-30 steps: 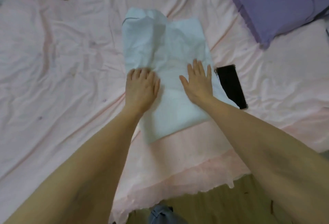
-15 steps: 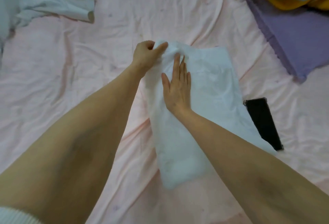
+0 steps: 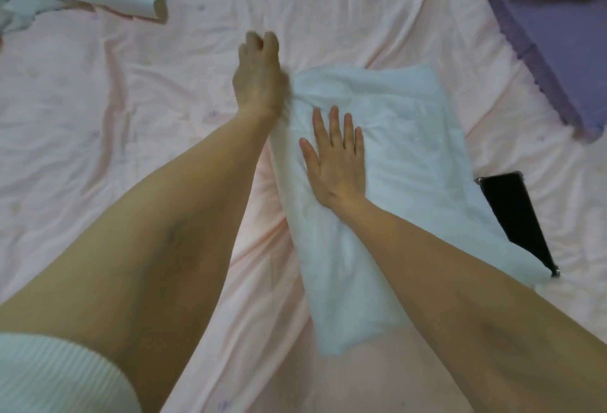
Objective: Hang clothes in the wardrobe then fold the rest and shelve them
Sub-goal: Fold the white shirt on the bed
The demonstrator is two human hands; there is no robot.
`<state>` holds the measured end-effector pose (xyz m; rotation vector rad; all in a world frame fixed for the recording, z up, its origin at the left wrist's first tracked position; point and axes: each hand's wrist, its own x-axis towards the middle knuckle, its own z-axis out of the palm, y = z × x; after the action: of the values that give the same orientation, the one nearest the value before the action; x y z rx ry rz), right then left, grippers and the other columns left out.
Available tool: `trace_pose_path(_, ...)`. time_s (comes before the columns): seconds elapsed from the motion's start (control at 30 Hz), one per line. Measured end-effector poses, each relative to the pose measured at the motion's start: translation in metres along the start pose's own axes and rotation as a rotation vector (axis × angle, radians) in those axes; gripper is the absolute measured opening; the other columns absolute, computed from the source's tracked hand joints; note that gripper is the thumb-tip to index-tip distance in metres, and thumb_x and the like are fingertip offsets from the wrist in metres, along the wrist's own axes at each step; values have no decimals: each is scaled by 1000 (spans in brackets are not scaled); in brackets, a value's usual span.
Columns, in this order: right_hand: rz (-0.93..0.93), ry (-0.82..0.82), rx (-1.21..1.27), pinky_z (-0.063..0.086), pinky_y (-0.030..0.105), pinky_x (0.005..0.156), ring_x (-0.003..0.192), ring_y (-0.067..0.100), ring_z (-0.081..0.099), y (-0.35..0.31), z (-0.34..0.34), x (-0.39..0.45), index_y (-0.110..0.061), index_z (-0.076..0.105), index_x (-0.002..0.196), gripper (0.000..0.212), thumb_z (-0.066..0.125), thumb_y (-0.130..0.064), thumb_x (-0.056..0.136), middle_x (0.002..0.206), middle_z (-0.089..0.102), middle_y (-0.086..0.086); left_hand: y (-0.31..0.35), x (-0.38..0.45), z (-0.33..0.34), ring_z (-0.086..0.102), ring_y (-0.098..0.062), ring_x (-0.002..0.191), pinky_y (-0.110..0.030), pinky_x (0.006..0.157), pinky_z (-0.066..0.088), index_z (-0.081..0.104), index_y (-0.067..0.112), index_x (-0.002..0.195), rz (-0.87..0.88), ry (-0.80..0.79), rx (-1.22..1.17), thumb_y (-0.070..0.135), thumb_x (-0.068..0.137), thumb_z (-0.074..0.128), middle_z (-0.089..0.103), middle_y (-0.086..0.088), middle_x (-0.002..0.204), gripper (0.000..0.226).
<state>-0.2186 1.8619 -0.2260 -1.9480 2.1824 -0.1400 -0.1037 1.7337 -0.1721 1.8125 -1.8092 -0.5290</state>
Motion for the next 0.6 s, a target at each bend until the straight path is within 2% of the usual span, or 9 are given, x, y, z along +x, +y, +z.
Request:
trace_pose_path(0.03,0,16,-15,-3,41,121,149,24,-5,-1,2,0,-26,1,154,69,-4,-57,92,162,-2,4,3,-6,3,55,-18,99,-31,75,37,58,16,108,149,117,220,-1,77,56,57,0,114,35)
trace_pose_path(0.07,3,29,-26,-1,42,121,149,26,-2,-2,3,0,-25,4,154,70,-4,-55,92,162,2,5,6,-16,5,56,-23,101,-31,78,36,61,18,106,298,202,314,1,74,61,59,-2,116,36)
trace_pose_path(0.13,5,34,-51,0,42,121,149,27,1,-2,4,-2,-21,7,154,71,-3,-53,91,161,5,7,9,-37,12,62,-24,97,-31,85,34,68,20,96,567,193,339,10,77,62,67,2,105,22)
trace_pose_path(0.17,-4,8,-55,-1,42,120,149,27,0,-1,4,-2,-19,5,154,73,-4,-52,90,161,4,7,4,-49,17,64,-25,100,-32,91,33,70,18,98,638,146,353,14,82,58,69,1,104,21)
trace_pose_path(0.23,-51,-63,-29,-5,39,120,149,25,-6,5,-1,0,-17,2,154,76,-8,-51,85,162,-1,6,-3,-69,20,52,-30,125,-36,110,23,65,10,120,610,-76,398,19,96,45,64,-7,126,33)
trace_pose_path(0.27,-85,-78,5,-6,38,120,149,23,-7,9,-4,1,-18,2,154,76,-8,-49,85,162,-1,4,-4,-75,20,38,-31,138,-39,116,14,55,8,133,535,-203,404,22,102,36,51,-10,141,39)
trace_pose_path(0.33,-106,-52,83,-5,36,120,149,19,-3,15,-8,1,-20,6,154,71,-6,-47,88,162,3,3,0,-76,19,13,-28,148,-39,119,-2,37,11,146,370,-353,353,28,106,20,27,-8,157,47)
trace_pose_path(0.47,73,82,-95,-4,41,120,149,22,-2,25,-3,-7,-25,9,154,63,2,-46,95,162,2,7,-8,-73,27,-11,-22,148,-42,117,-15,7,20,155,280,-373,443,45,103,11,-6,-3,162,58)
trace_pose_path(0.6,105,49,-191,-7,47,119,148,28,-9,28,3,-10,-33,0,153,61,6,-56,96,161,-8,8,-35,-80,31,-23,-20,145,-53,114,-16,-12,31,152,290,-412,523,64,95,13,-22,2,159,70)
